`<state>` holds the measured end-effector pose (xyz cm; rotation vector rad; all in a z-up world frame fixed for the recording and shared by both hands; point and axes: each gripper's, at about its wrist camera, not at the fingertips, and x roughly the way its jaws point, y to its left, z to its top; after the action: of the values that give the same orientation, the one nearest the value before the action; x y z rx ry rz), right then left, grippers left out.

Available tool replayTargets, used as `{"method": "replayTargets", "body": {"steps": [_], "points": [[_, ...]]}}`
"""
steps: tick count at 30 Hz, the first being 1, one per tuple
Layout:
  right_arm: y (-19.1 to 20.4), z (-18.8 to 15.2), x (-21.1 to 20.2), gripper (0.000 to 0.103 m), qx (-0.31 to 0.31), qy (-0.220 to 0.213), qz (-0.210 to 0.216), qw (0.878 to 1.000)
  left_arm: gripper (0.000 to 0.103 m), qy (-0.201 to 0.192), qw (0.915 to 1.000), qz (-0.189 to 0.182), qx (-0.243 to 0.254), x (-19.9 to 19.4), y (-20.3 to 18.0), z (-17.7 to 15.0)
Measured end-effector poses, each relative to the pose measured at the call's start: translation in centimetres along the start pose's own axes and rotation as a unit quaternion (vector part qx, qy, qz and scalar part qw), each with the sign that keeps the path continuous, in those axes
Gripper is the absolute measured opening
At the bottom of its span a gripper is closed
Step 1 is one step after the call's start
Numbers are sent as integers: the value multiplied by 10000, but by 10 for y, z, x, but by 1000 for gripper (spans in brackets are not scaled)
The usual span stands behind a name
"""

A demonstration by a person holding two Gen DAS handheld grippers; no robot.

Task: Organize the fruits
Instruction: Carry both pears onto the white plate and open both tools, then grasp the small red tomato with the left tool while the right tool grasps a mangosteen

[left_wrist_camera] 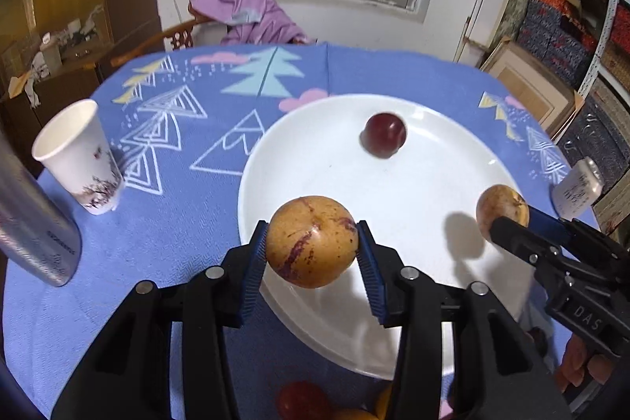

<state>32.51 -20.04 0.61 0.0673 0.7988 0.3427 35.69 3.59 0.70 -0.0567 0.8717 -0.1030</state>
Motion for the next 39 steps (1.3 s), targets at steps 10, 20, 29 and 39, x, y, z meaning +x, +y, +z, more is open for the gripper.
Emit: {"method": "replayTargets", "body": {"steps": [10,20,29,39], "points": [[5,3,-18,58,-15,-212,-4,9998,67,-233,9997,1,35,-15,-3,1],[39,3,-191,87,-351,-1858,533,9805,95,-1291,9913,267,-60,-133,4,-31],[10,-88,-194,91,-180,-1669,337,9852,96,-868,9936,710,160,-134,12,-127],[-2,-118,-179,91,-75,-1078,568,9925,96,-727,9926,524,820,-154,3,-201]]}}
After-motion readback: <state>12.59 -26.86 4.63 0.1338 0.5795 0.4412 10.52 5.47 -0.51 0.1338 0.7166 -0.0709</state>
